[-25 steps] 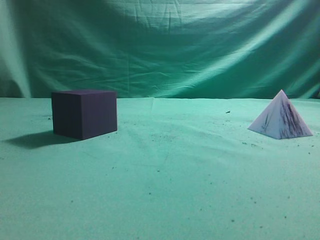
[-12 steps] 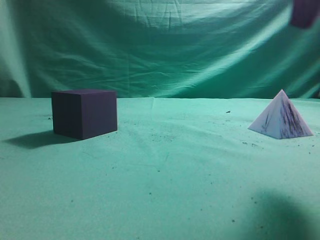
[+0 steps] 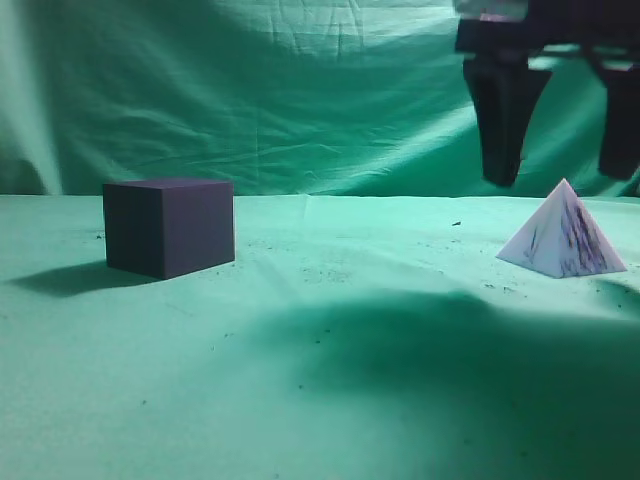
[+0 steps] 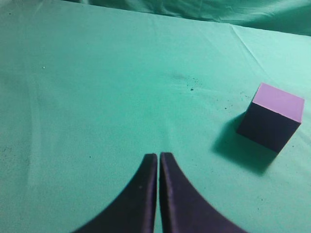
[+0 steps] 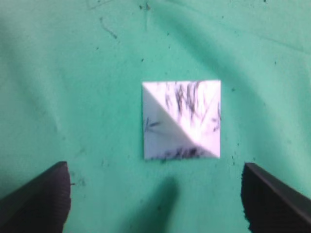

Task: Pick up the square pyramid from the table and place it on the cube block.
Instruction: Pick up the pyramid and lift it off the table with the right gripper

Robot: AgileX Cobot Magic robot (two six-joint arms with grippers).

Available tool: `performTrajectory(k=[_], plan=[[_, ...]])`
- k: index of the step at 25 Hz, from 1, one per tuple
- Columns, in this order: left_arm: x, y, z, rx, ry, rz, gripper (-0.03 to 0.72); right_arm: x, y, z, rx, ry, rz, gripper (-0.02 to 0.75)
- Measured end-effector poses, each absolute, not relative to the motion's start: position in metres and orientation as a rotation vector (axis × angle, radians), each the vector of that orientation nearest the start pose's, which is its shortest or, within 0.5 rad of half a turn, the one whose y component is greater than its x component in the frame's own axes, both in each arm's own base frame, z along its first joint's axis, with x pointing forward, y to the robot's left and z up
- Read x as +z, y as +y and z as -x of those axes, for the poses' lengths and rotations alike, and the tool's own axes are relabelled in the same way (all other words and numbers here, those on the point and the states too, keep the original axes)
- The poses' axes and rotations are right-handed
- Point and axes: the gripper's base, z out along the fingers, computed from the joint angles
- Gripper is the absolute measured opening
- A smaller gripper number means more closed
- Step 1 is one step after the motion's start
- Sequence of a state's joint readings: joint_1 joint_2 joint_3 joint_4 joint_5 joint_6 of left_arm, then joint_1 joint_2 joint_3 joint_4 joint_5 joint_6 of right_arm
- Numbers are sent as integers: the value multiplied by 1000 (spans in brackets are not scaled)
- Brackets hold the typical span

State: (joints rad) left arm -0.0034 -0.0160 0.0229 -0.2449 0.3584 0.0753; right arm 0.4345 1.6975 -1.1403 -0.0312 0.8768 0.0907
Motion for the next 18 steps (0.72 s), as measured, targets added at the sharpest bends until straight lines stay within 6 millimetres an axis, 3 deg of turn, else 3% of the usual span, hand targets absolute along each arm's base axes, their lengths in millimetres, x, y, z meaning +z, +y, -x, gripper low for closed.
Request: performTrajectory(k=[6, 7, 15, 18], plan=[[175, -8, -53, -189, 1841, 79, 0, 188, 144, -315, 18, 2935, 531, 643], [175, -8, -53, -189, 1841, 79, 0, 184, 144, -316, 14, 2946, 530, 601], [175, -8, -53, -189, 1841, 79, 0, 165, 145, -320, -22, 2998, 550, 599], [175, -8, -53, -189, 1841, 79, 0, 161, 145, -320, -29, 3015, 529, 540]])
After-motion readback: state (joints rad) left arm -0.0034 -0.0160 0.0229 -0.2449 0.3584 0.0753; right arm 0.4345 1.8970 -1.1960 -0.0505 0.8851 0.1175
